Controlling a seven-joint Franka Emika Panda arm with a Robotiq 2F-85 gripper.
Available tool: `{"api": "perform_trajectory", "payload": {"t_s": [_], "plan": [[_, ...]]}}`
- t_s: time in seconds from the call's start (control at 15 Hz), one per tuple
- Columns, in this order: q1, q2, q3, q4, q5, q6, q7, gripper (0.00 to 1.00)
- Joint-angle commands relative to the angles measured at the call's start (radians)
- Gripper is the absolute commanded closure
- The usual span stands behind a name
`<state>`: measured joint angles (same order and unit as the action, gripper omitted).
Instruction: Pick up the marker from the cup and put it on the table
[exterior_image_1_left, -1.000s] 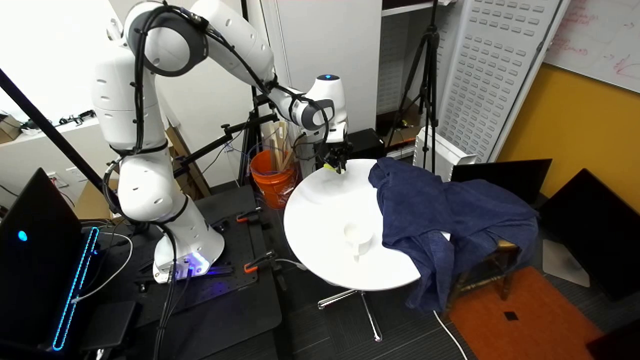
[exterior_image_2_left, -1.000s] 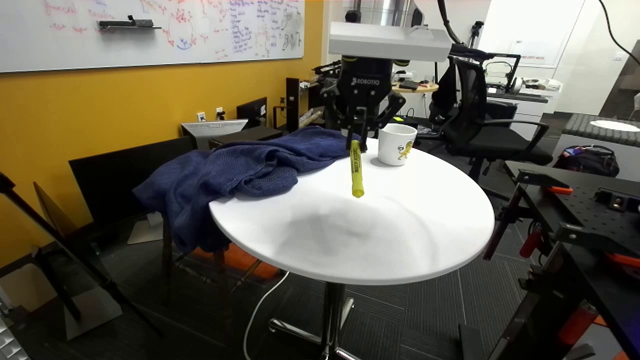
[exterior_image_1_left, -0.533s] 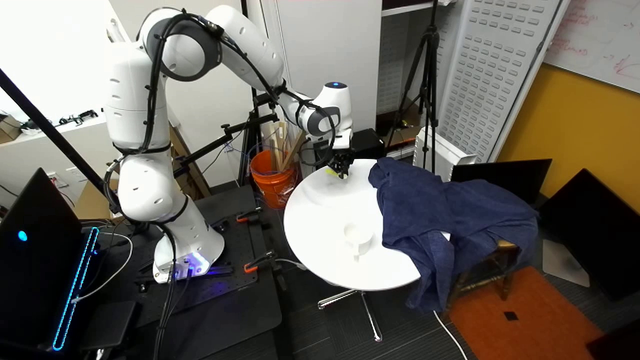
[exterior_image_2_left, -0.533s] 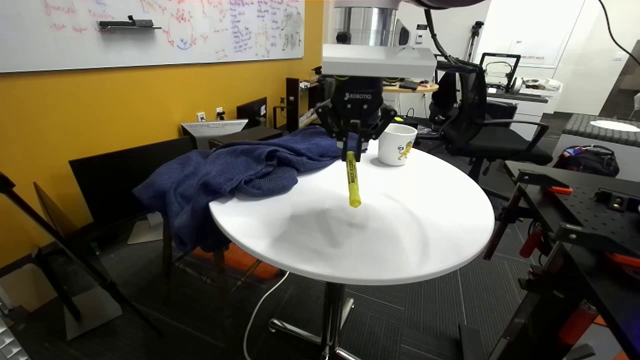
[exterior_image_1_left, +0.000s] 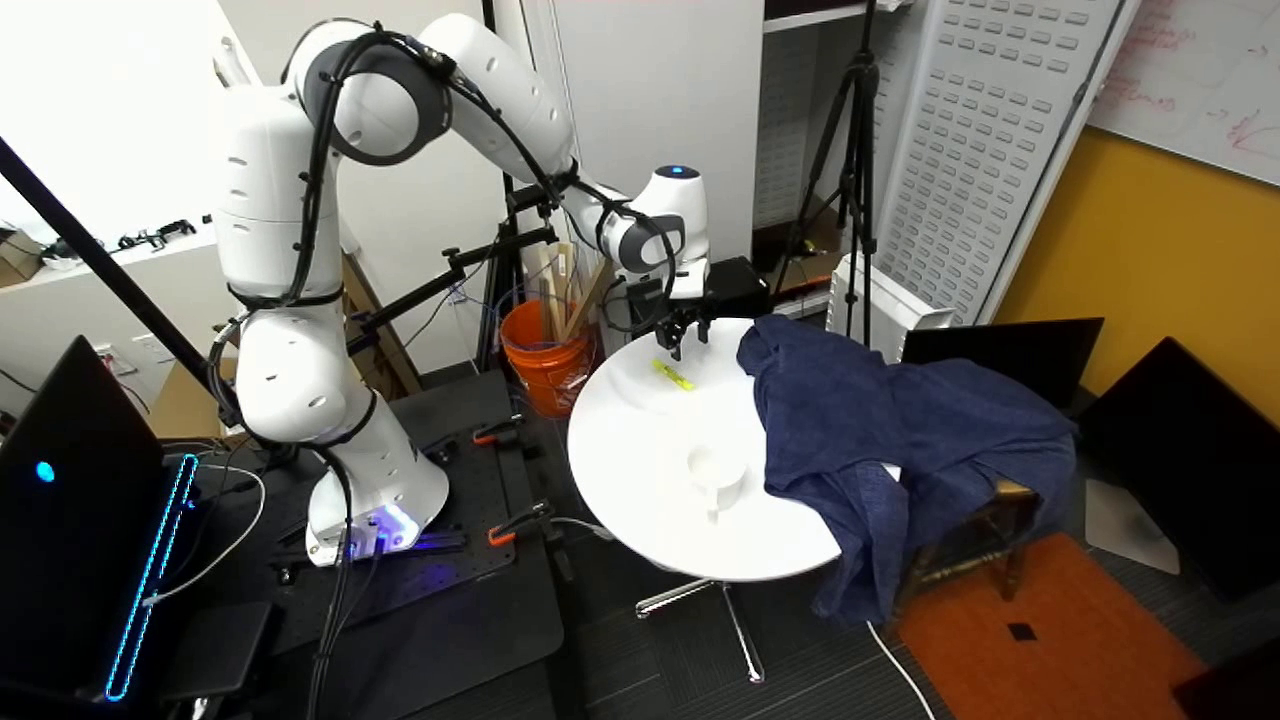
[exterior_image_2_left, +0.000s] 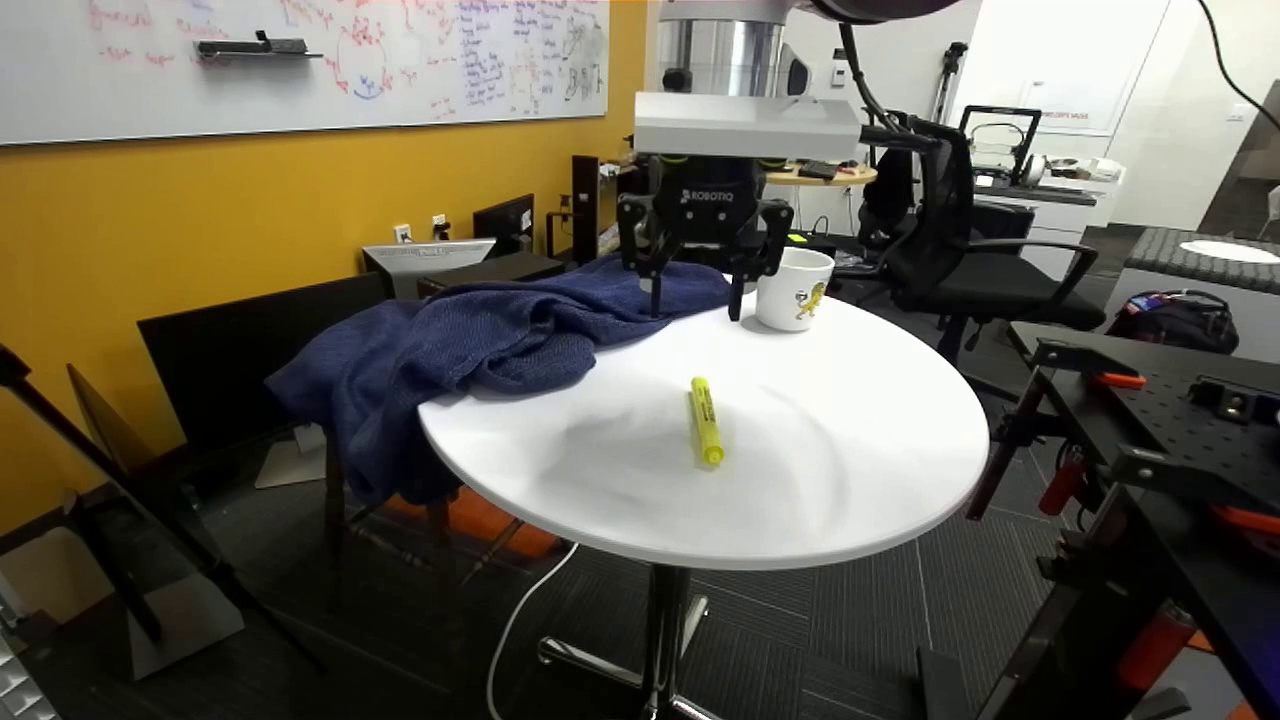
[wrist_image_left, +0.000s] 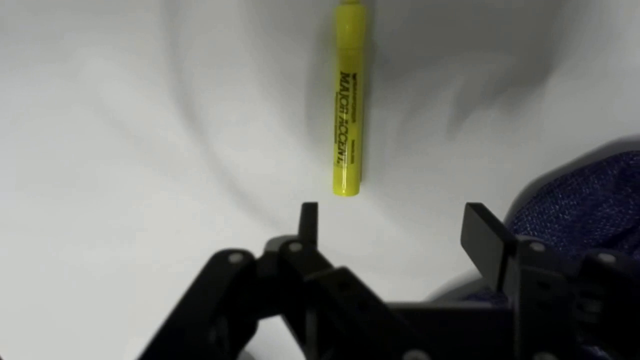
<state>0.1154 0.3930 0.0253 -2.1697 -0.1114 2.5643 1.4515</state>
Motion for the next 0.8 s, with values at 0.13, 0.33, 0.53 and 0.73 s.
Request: {"api": "perform_trajectory", "payload": {"t_s": [0.13, 0.33, 0.53, 0.73], "plan": [[0.030, -0.002, -0.031, 0.025, 0.021, -0.032, -0.022, 0.00], [0.037, -0.007, -0.039, 0.025, 0.018, -0.029, -0.017, 0.00], [0.043, -0.001, -0.046, 0.013, 0.016, -0.001, -0.012, 0.00], [0.045, -0.001, -0.048, 0.015, 0.016, -0.001, -0.012, 0.00]]}}
